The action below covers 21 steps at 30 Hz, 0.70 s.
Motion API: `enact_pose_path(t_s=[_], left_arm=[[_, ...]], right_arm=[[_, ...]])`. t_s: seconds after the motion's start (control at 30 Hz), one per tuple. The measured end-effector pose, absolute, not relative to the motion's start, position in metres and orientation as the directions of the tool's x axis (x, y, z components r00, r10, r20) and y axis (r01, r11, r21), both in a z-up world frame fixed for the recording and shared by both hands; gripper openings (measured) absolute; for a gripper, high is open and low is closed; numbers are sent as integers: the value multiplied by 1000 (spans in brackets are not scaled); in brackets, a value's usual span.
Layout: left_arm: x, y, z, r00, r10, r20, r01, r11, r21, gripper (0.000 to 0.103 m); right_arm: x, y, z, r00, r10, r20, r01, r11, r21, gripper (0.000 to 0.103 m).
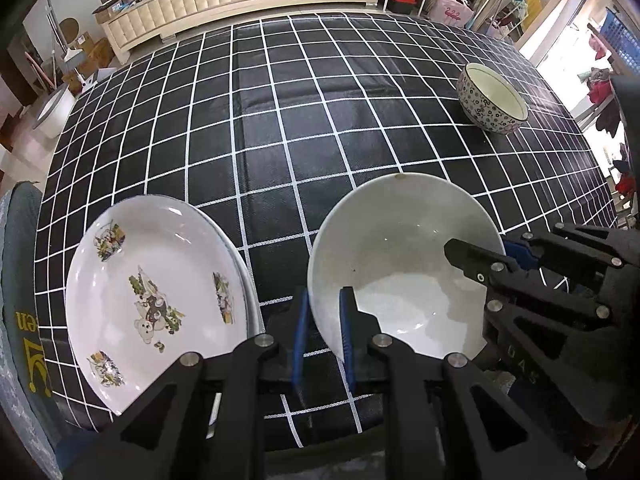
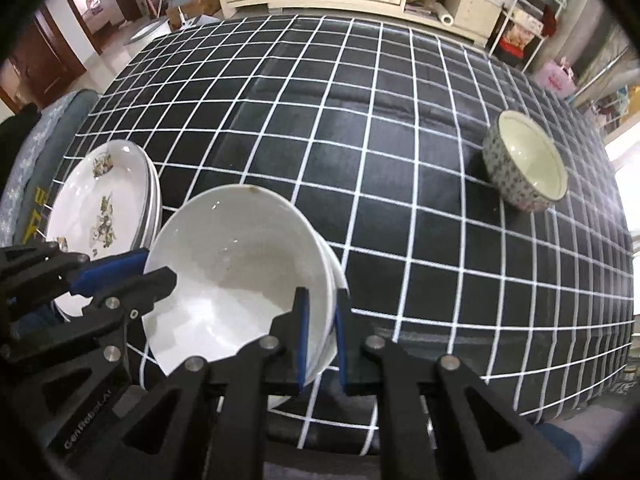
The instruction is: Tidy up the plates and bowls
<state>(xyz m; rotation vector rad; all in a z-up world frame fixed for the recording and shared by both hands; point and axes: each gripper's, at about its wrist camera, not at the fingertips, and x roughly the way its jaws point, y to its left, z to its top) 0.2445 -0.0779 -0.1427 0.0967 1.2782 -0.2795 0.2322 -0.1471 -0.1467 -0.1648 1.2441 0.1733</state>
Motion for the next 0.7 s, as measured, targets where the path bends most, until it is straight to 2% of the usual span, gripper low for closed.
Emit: enact_pose_path(t_s=[0.03, 0.07, 0.1, 0.2, 0.3, 0.53, 0.7], left_arm=[[244, -78, -143, 259, -157, -953, 260, 962, -88, 12], [244, -78, -142, 260, -169, -951, 263, 960, -99, 12], [244, -78, -141, 261, -180, -948, 268, 957, -108, 12], [244, -79, -138, 269, -178, -946, 273, 956, -102, 13], [244, -78, -137, 271, -189, -944, 274, 955, -112, 13], [242, -76, -129, 298, -188, -936, 268, 957, -108, 13], [238, -79, -121, 324, -180, -929, 274, 958, -90, 16]], right_arm=[[232, -146, -144, 329, 12, -944, -221, 973, -65, 28], [232, -145, -141, 349, -12, -937, -222, 970, -95, 39], [231, -145, -139, 358, -11, -934, -225, 969, -98, 46], [234, -151, -139, 328, 35, -944, -215, 976, -39, 48], [233, -157, -141, 326, 41, -944, -193, 981, -24, 52], [230, -162, -128, 349, 54, -935, -169, 986, -7, 56], [228, -171, -119, 377, 62, -924, -148, 989, 6, 60]])
